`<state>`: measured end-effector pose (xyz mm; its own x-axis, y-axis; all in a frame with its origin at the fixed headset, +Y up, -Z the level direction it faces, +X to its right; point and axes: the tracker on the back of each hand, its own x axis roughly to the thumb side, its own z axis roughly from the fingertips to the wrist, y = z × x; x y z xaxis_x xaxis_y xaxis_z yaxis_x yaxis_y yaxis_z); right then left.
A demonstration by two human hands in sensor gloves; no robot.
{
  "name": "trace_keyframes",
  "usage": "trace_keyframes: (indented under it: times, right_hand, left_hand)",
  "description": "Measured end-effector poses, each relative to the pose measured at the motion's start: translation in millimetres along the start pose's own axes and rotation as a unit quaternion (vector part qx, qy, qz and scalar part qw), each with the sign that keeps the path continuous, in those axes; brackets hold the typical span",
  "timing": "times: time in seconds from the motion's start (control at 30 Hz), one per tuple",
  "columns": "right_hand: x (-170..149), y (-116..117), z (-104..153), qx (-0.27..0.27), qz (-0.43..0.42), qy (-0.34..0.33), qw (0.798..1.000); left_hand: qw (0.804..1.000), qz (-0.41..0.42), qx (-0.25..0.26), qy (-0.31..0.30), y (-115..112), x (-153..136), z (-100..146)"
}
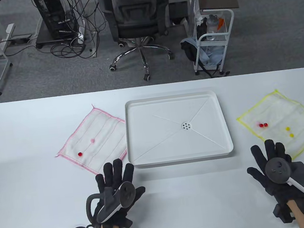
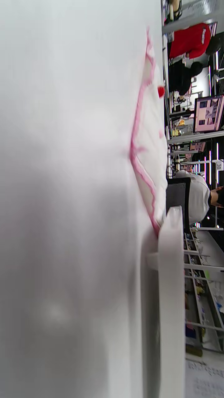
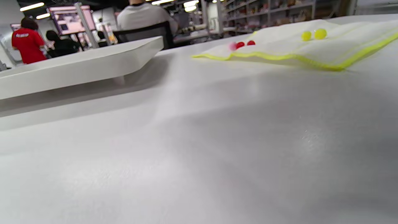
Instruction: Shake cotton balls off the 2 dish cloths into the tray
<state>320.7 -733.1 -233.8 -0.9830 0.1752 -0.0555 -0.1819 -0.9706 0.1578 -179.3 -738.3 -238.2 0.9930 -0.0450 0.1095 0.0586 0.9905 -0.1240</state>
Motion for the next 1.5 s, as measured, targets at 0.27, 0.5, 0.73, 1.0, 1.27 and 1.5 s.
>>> trace_keyframes:
  times: [0.27,0.5,0.73,1.0,1.27,1.5]
  right_hand:
    - [5.3,8.1,5.4,-0.02,0.048,-0.002,0.999]
    - [-4.8,13.1,2.5,-0.008,0.044,0.014,0.999]
    - [-5.3,17.4,0.6,-0.007,0.07,0.013,0.997]
    - [-11.5,18.7,-1.8,-0.008,0.069,0.025,0.997]
    - [-11.2,21.2,-2.9,-0.032,0.069,0.009,0.997]
    - [-6.7,15.4,-4.1,-0.068,0.049,0.027,0.996]
  left_hand:
    - [0.999,-0.029,0.003,-0.017,-2.5,11.6,0.8]
    - [0.999,-0.025,0.0,-0.02,-3.5,10.8,0.8]
    - [0.999,-0.03,0.005,-0.025,-3.2,13.2,1.8]
    - [0.999,-0.027,0.006,-0.024,-3.3,11.2,3.4]
    - [0.999,-0.034,0.009,-0.039,-4.3,16.2,5.4]
    - [0.999,-0.024,0.007,-0.048,-3.7,15.6,5.8]
